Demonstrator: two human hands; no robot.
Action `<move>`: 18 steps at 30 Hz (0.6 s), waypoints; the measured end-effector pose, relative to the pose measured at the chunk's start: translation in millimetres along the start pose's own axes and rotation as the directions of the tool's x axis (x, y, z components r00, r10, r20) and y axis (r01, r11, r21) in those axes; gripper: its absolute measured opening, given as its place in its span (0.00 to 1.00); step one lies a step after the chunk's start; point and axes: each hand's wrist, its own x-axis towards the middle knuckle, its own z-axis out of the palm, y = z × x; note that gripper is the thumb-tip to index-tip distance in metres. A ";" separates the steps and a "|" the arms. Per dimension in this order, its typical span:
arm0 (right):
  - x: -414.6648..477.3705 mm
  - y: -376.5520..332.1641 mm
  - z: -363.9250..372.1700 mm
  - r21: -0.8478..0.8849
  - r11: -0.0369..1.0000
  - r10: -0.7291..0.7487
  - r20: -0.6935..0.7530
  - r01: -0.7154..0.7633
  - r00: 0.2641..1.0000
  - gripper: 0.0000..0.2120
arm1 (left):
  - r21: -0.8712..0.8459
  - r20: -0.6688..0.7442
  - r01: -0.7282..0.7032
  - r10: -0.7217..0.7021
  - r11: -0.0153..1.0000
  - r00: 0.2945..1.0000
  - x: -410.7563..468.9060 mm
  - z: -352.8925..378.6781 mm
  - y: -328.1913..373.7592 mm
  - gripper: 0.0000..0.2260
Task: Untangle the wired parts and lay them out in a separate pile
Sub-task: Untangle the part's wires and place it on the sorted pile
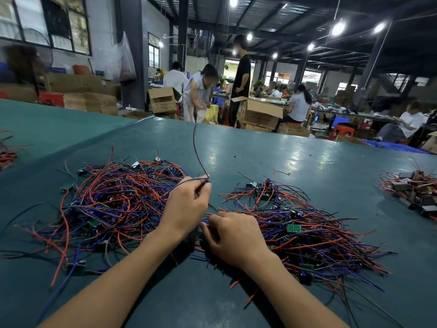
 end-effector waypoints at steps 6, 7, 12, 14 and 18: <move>-0.8 -2.8 -4.7 -0.002 1.000 0.024 0.003 -0.024 1.000 0.19 | 0.026 0.382 -0.001 -0.009 1.000 0.924 20.3 -10.9 38.7 0.10; 0.2 -3.2 -5.0 -0.002 0.999 0.036 0.018 -0.036 0.999 0.19 | 0.027 0.495 0.012 -0.024 1.000 0.868 26.7 -13.7 51.9 0.11; 1.1 -5.3 -4.5 0.012 0.997 0.081 0.017 -0.081 0.997 0.19 | 0.211 0.866 -0.137 -0.120 0.968 0.485 56.5 -1.0 129.4 0.16; -0.4 -4.3 -7.0 -0.042 0.997 0.064 -0.050 -0.066 0.997 0.17 | 0.153 0.929 -0.139 -0.095 0.978 0.357 57.7 16.1 157.2 0.18; 3.2 -2.4 -11.8 -0.006 0.994 0.105 0.171 -0.106 0.980 0.14 | -0.027 0.947 0.040 0.013 0.999 0.321 50.3 56.0 183.3 0.20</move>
